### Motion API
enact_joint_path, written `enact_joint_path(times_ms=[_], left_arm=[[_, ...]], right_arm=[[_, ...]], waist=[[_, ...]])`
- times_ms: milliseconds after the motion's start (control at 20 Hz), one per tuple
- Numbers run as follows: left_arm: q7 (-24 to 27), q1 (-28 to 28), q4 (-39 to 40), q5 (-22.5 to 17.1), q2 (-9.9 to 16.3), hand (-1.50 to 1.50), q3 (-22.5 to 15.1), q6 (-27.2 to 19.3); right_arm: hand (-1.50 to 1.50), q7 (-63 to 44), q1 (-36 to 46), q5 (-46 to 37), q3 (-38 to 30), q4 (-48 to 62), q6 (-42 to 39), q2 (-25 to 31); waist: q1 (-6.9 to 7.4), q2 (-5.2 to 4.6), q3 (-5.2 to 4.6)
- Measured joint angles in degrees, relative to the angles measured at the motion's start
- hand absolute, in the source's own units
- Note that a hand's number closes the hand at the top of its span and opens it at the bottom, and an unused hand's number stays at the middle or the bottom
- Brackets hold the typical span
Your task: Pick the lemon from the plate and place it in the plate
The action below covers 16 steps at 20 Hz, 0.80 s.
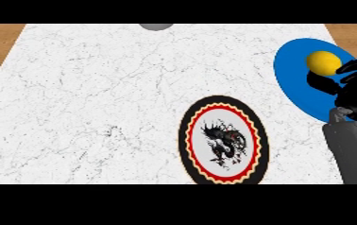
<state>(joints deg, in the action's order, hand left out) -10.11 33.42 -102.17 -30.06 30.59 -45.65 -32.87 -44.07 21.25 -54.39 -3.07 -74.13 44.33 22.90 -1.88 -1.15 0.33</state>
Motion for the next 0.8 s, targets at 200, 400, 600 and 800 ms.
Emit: enact_joint_path(times_ms=[200,400,600,800], left_arm=[[0.3,-1.1,0.2,-0.2,0.3,0.00,-0.6,-0.1],[0.4,-2.0,0.5,-0.5,0.8,0.00,-1.2,-0.1],[0.5,-2.6,0.8,-0.7,1.0,0.00,-1.8,-0.6],[0.6,-2.5,0.9,-1.4,1.2,0.00,-2.3,-1.2]], right_arm=[[-1.50,1.8,-0.4,4.8,-0.6,5.2,-3.1,0.7],[-1.50,5.8,0.5,10.4,-1.6,8.2,-4.9,1.0],[-1.50,11.3,2.1,15.9,-3.1,9.0,-4.9,1.0],[-1.50,16.8,3.6,21.3,-6.0,8.2,-2.9,0.9]], waist=[[1.01,-0.36,0.04],[1.65,-0.31,0.14],[1.83,-0.06,0.27],[1.10,0.37,0.36]])
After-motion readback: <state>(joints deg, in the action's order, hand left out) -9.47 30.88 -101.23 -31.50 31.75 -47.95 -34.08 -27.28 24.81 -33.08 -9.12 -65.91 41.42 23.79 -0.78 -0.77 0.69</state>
